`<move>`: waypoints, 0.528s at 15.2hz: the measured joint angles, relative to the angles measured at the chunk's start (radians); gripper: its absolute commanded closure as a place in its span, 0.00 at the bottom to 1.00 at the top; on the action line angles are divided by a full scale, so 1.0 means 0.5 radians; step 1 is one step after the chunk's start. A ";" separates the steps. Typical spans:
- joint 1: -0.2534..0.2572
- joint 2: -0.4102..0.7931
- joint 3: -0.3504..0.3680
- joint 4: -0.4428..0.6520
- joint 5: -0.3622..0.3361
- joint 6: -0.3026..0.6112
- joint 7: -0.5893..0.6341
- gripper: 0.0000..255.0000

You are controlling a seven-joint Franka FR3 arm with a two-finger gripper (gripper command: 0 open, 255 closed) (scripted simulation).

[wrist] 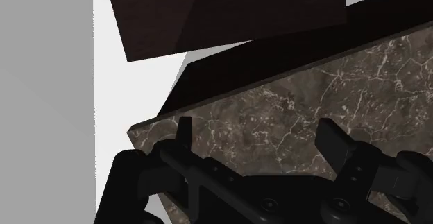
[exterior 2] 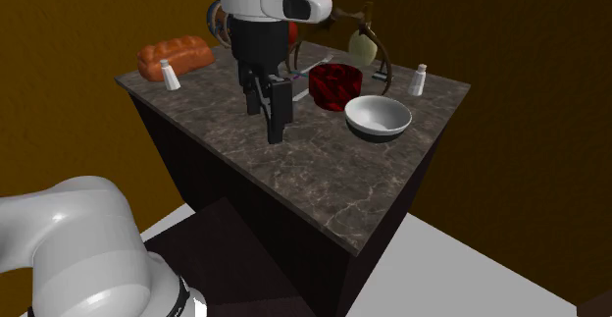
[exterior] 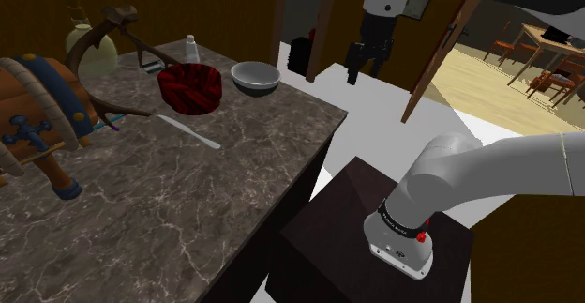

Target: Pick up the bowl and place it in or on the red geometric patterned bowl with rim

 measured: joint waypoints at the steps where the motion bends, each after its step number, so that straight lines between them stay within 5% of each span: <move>1: 0.000 0.000 0.000 0.000 0.000 0.000 0.000 0.00; 8: 0.015 0.371 -0.125 0.085 0.049 0.347 -0.103 0.00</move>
